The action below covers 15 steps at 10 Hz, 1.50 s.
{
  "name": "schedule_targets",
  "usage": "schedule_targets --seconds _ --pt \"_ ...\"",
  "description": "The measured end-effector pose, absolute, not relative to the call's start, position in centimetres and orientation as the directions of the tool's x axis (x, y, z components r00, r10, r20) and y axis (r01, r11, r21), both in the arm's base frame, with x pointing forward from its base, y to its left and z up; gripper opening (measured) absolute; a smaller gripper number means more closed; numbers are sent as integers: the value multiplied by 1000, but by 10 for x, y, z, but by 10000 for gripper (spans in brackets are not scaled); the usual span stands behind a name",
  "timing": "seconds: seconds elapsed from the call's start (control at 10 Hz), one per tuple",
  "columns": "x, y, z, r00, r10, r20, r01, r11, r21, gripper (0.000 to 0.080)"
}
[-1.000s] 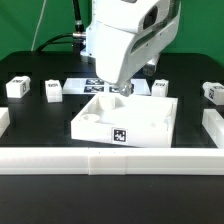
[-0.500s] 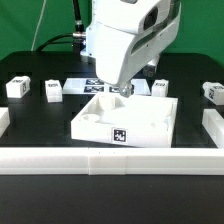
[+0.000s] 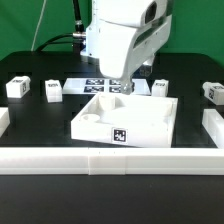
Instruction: Assemble one leg
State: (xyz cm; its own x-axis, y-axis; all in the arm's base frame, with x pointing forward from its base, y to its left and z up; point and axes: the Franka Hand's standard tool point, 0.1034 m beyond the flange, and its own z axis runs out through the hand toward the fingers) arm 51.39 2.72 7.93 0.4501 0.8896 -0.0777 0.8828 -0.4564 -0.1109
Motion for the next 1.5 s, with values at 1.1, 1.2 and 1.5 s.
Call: schedule_targets --seconds 1.1,1.2,1.5 --pt "455 41 35 339 941 7 940 -339 -32 649" --pt "450 40 26 342 940 11 939 -341 -32 649" --pt "444 37 8 353 935 14 935 -352 -44 649"
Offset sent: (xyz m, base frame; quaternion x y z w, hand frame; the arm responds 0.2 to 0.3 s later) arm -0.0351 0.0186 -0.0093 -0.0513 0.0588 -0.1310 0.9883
